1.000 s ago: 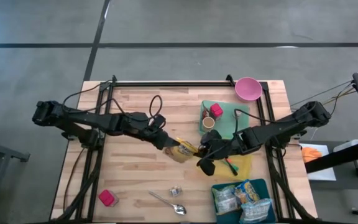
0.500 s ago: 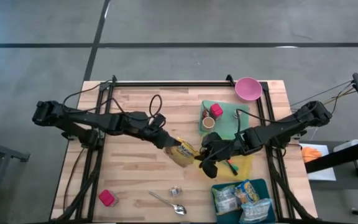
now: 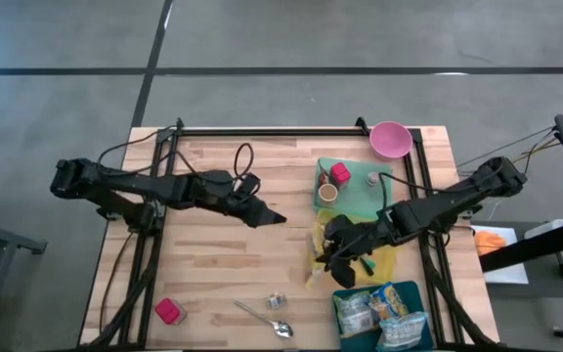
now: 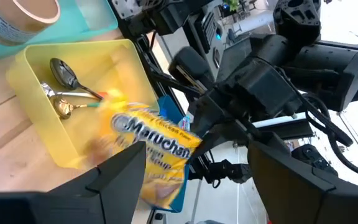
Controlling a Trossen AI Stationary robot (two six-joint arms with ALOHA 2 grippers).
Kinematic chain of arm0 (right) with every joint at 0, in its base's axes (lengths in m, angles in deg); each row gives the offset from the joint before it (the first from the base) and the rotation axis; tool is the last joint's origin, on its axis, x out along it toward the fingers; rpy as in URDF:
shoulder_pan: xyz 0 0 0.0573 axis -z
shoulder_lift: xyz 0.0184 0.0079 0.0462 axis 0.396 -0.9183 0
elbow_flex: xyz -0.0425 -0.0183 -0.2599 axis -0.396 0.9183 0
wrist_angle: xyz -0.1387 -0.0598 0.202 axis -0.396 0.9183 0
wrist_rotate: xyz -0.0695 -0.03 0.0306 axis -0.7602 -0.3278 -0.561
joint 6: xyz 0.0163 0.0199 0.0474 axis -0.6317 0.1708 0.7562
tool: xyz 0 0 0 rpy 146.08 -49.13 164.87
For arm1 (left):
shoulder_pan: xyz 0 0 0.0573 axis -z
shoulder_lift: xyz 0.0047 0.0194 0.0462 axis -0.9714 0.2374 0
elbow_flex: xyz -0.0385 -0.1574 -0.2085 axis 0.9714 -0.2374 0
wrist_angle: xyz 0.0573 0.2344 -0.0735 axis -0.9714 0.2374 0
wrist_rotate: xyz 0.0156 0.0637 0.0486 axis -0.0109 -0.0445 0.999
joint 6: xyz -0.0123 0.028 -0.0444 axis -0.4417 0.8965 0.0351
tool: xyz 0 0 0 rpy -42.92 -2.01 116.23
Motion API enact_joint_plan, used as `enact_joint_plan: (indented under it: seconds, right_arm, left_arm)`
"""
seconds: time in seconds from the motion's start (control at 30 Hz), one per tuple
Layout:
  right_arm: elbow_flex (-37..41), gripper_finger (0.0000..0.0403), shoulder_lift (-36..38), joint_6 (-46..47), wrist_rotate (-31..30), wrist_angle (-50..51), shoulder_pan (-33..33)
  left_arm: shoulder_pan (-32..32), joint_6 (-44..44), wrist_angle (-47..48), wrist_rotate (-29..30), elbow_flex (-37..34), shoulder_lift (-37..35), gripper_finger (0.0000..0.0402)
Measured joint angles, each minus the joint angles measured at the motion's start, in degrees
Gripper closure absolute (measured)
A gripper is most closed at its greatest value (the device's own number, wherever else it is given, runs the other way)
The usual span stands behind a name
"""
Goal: Pick & Place Food Item
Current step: Put the yellow noodle pack into the blue bin
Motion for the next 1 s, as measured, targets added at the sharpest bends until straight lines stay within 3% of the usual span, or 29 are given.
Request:
enact_joint_plan:
  seconds: [0.53, 1.0]
  right_arm:
    - [0.0, 0.0390, 14.2, 3.5, 4.7, 6.3, -11.1]
    - [4.1, 0.0390, 11.5, 14.8, 13.1, 6.0, -20.5]
  left_arm:
    - [-1.9, 2.5, 2.6, -0.2, 0.0, -3.0, 0.0115]
    - [-2.5, 2.6, 2.6, -0.1, -0.1, -3.0, 0.0115]
